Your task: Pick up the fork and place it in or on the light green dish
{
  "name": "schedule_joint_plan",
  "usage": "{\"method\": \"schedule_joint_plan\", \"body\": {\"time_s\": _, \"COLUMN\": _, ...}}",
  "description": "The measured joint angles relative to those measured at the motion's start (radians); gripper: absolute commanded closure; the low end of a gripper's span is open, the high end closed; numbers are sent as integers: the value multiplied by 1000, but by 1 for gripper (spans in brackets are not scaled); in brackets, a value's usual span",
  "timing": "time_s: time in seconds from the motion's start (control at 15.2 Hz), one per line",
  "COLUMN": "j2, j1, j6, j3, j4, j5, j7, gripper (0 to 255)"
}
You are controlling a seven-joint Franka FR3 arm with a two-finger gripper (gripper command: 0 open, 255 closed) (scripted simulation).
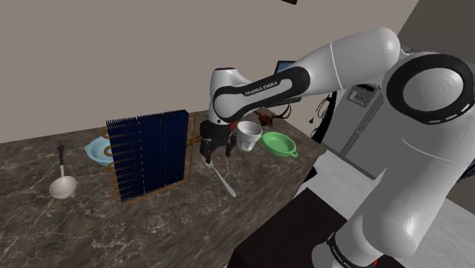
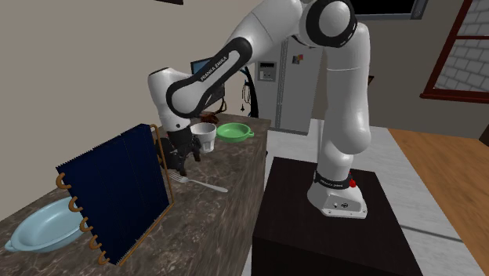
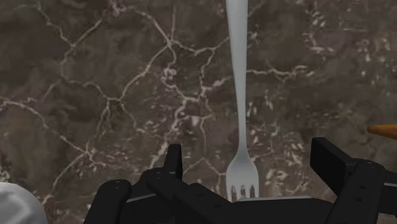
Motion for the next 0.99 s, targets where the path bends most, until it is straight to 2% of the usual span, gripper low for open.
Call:
{"method": "schedule_joint_plan", "body": {"time_s": 0.13, "j2": 33, "j1": 5, "j6": 12, "j3": 0, "j4": 21, "j5": -8, "j7": 13, "gripper": 0}}
{"method": "schedule_joint_plan", "body": {"time_s": 0.59, "j2": 84, "j1": 13, "j6": 97, "j3": -2, "j4": -13, "j5": -19, "j7": 25, "gripper": 0}}
{"method": "schedule_joint_plan", "body": {"time_s": 0.99, "j2": 86, "j1": 14, "j6": 105, "j3": -2, "j4": -18, "j5": -20, "j7": 26, "gripper": 0}}
